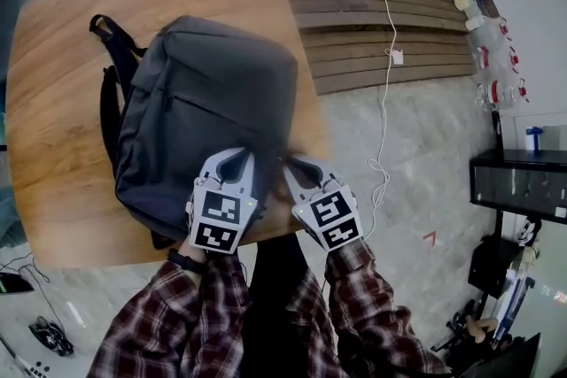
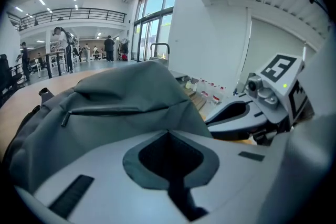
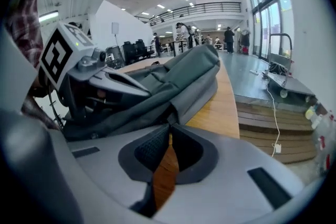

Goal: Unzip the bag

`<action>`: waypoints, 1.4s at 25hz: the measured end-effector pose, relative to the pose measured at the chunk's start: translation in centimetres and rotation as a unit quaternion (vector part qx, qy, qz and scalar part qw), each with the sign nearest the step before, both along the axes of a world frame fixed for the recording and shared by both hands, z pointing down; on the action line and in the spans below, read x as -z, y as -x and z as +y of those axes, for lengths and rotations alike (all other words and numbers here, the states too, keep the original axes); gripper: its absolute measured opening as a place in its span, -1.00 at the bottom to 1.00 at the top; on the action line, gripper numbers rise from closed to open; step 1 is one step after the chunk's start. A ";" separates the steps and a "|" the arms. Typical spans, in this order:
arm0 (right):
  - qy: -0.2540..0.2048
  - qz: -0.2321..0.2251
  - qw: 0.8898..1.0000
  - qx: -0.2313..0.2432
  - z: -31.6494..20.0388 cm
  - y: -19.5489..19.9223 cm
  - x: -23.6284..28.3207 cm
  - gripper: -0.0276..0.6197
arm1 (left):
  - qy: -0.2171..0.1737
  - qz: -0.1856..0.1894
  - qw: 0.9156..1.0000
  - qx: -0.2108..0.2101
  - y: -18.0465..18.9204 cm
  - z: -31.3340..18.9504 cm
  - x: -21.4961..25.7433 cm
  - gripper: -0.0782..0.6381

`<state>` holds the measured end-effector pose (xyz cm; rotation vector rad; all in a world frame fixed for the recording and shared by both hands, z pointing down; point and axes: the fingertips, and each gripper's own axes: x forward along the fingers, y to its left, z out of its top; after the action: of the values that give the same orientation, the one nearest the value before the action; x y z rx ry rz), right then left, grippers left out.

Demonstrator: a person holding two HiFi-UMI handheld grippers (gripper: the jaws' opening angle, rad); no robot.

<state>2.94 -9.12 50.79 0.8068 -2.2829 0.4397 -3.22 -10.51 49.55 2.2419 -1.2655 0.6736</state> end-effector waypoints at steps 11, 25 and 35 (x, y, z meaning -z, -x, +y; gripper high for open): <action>-0.001 0.108 0.971 0.215 0.0 1.8 -2.7 -0.67 | 0.004 -0.004 1.000 -0.010 -0.2 0.3 -0.3 -0.76; -0.016 0.147 0.953 0.265 0.1 2.1 -2.6 -0.88 | -0.035 -0.085 0.987 -0.131 -0.8 0.4 -0.5 -0.76; 0.010 0.137 0.973 0.186 4.9 1.5 -2.9 -0.88 | -0.015 -0.074 0.982 -0.171 -1.2 -0.7 -1.9 -0.76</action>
<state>1.48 -4.22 53.73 0.3854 -2.1017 0.1671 -2.01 -11.25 51.43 2.5000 -0.9650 0.9667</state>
